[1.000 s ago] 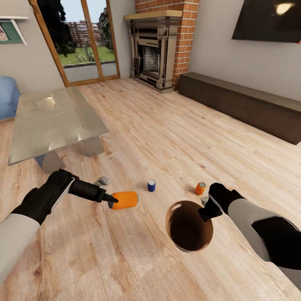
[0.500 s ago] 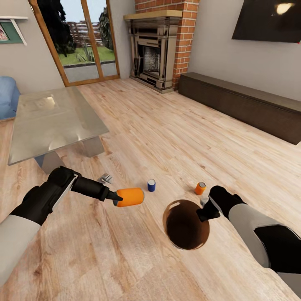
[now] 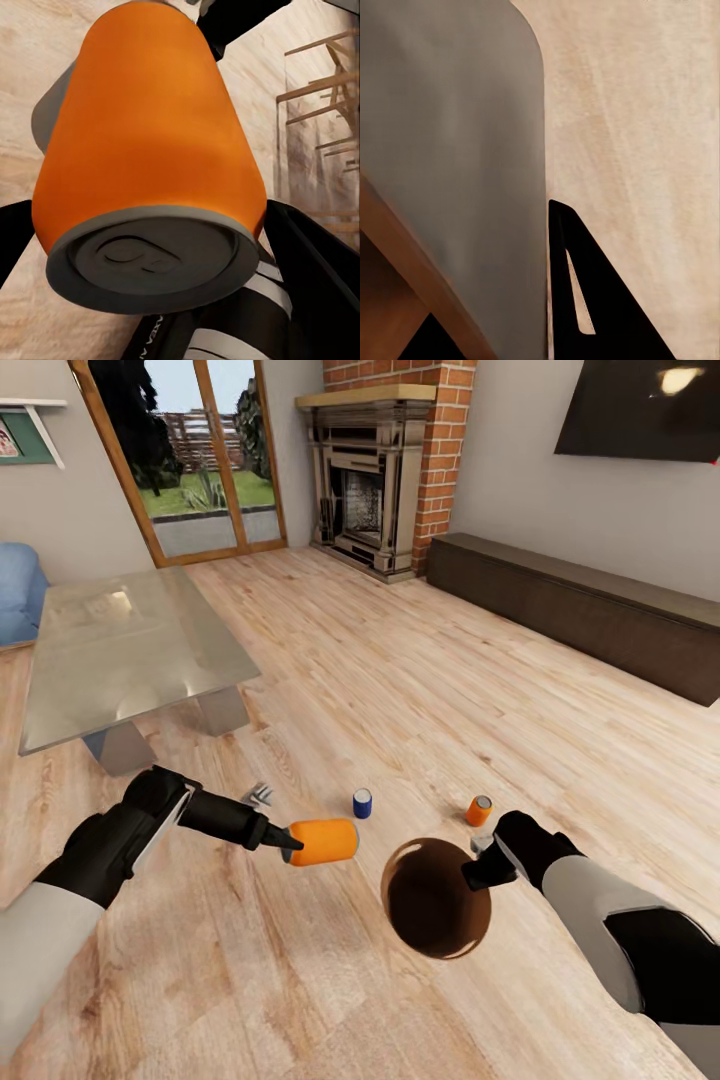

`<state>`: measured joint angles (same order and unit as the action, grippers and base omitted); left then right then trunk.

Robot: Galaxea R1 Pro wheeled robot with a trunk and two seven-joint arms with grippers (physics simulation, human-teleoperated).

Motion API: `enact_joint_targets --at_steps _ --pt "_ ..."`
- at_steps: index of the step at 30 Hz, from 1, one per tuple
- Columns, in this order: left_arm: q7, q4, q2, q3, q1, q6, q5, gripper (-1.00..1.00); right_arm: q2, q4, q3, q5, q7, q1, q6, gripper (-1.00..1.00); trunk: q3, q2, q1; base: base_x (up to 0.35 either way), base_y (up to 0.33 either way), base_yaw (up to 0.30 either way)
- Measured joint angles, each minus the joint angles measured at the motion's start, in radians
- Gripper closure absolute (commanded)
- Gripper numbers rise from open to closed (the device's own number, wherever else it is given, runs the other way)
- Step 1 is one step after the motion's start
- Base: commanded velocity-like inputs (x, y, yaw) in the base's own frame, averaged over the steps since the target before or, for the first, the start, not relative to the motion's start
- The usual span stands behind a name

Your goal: Put the three can of soda from the living room inside the tash can in the kitchen.

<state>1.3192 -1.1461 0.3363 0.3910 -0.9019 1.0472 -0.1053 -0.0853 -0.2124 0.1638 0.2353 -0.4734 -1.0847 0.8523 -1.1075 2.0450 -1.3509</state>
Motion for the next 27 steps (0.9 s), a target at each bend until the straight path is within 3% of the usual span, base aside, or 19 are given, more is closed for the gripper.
enact_joint_targets --at_steps 4,8,10,13,15,18,21,23,24,27 --pt "0.025 -0.001 -0.022 -0.001 0.000 0.000 0.002 1.00 0.002 -0.003 0.008 0.019 -0.001 0.003 -0.007 1.00 0.000 0.000 0.000 0.000 0.000 0.000" --pt "0.050 0.021 -0.060 0.003 -0.019 0.000 0.004 1.00 0.002 -0.006 0.001 0.004 -0.007 0.003 -0.004 1.00 0.000 0.000 0.000 0.000 0.000 0.000" --pt "0.054 0.037 -0.067 0.005 -0.042 0.000 0.006 1.00 0.002 -0.006 0.002 0.008 -0.007 0.003 -0.004 1.00 0.000 0.000 0.000 0.000 0.000 0.000" --pt "0.085 0.115 -0.075 0.010 -0.165 -0.001 0.009 1.00 0.002 -0.007 0.005 0.018 -0.009 0.003 -0.002 1.00 0.000 0.000 0.000 0.000 0.000 0.000" --pt "0.118 0.180 -0.077 0.037 -0.253 0.000 0.009 1.00 0.002 -0.008 0.003 0.012 -0.009 0.002 0.002 1.00 0.000 0.000 0.000 0.000 0.000 0.000" --pt "0.163 0.244 -0.081 0.136 -0.380 0.000 0.010 1.00 0.005 -0.008 0.003 0.011 -0.008 0.001 0.011 1.00 0.000 0.000 0.000 0.000 0.000 0.000" --pt "0.176 0.263 -0.093 0.197 -0.452 0.000 0.011 1.00 0.011 -0.008 0.004 0.013 -0.008 -0.001 0.030 1.00 0.000 0.000 0.000 0.000 0.000 0.000" --pt "0.186 0.295 -0.127 0.275 -0.532 0.000 0.010 1.00 0.017 -0.010 0.005 0.011 -0.012 -0.005 0.072 1.00 0.000 0.000 0.000 0.000 0.000 0.000" --pt "0.187 0.306 -0.137 0.297 -0.550 0.000 0.012 1.00 0.019 -0.012 0.004 0.011 -0.013 -0.006 0.081 1.00 0.000 0.000 0.000 0.000 0.000 0.000" --pt "0.211 0.393 -0.198 0.446 -0.643 0.000 0.014 1.00 0.040 -0.038 0.009 0.027 -0.041 -0.009 0.131 1.00 0.000 0.000 0.000 0.000 0.000 0.000"
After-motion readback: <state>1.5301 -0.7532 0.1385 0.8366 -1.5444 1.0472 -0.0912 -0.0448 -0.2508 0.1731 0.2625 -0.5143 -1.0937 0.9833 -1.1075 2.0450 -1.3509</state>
